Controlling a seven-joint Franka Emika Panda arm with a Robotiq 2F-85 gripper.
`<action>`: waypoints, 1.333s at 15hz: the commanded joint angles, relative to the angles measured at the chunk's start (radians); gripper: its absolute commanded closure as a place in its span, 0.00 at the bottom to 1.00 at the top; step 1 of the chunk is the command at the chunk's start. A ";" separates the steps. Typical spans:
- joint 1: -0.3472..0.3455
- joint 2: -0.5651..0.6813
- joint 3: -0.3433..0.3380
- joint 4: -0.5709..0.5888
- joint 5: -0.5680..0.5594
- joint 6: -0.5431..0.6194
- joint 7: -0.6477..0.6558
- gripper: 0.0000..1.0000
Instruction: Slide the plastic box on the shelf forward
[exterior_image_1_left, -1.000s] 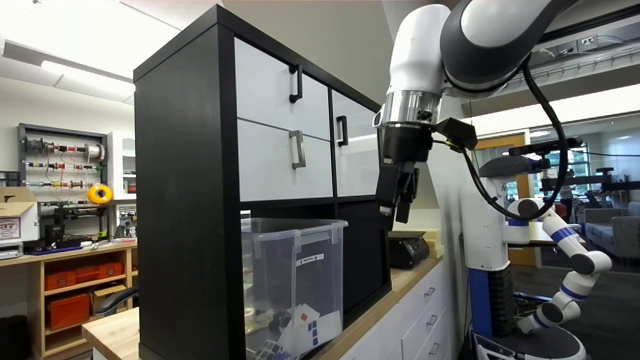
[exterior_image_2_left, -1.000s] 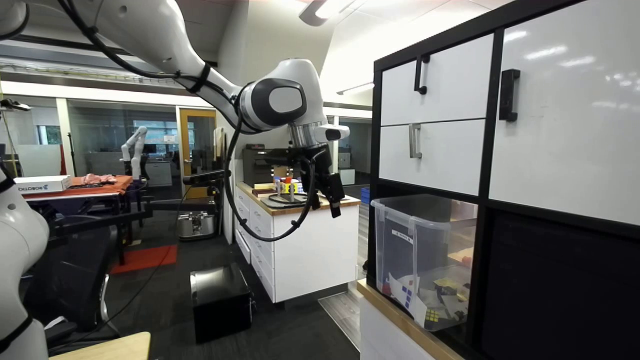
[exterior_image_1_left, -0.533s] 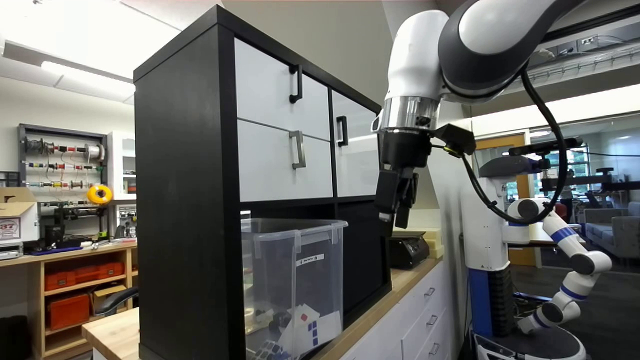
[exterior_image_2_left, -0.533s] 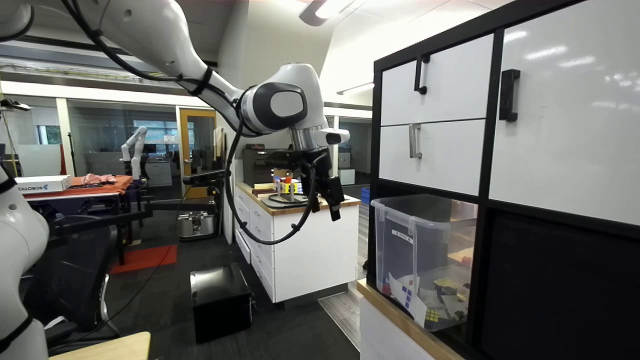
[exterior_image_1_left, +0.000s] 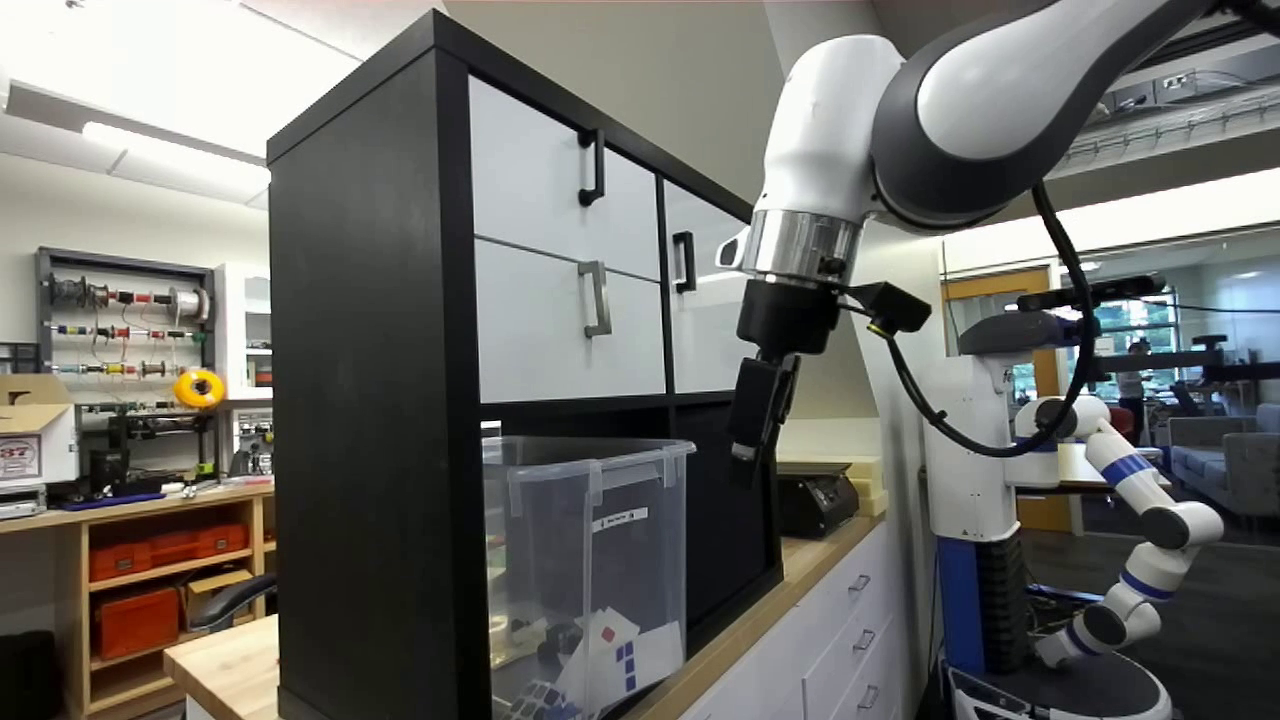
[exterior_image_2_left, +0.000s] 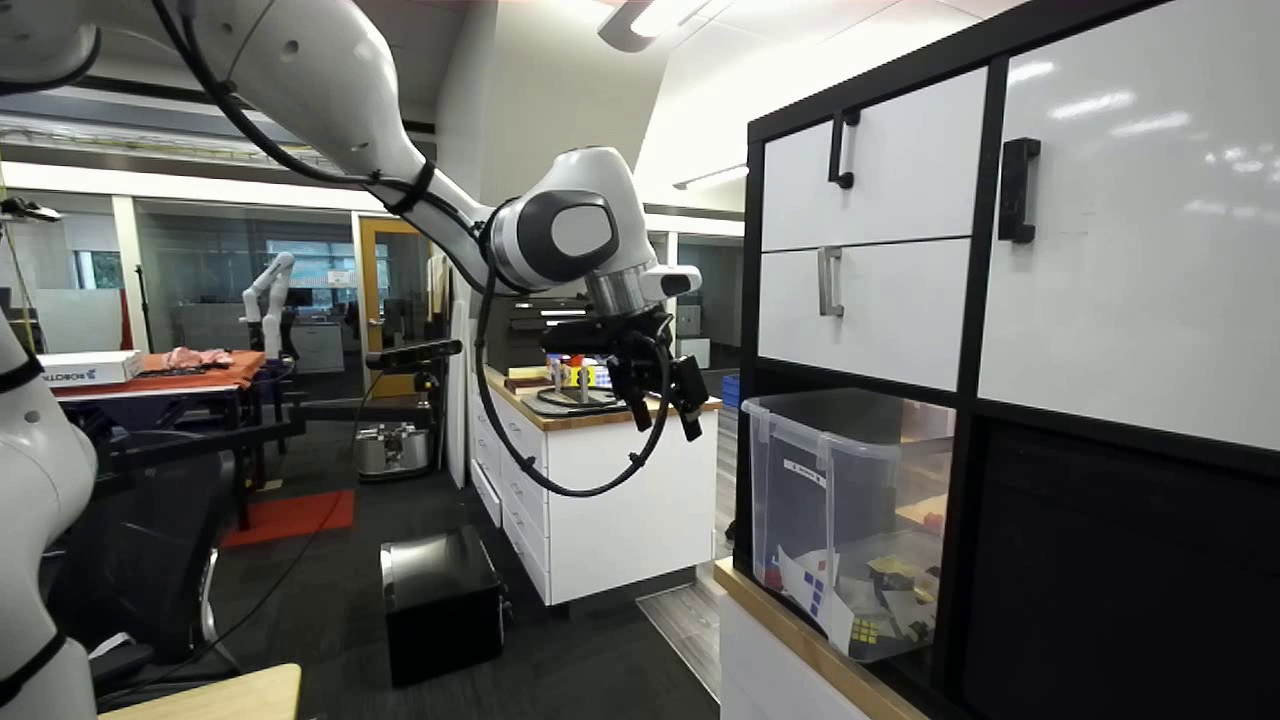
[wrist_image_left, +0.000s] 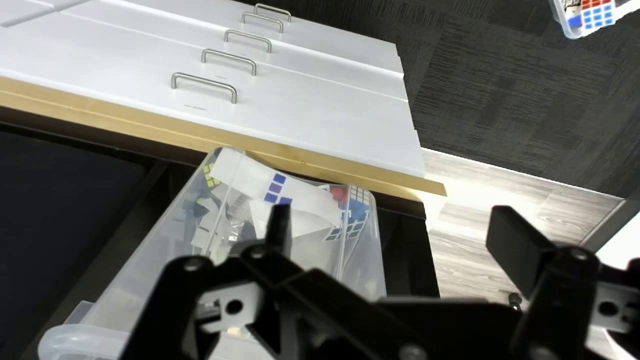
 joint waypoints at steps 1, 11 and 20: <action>0.005 0.034 -0.014 0.011 -0.040 0.072 -0.092 0.00; -0.010 0.171 -0.056 0.160 -0.058 0.152 -0.283 0.00; -0.038 0.286 -0.058 0.307 -0.028 0.201 -0.555 0.00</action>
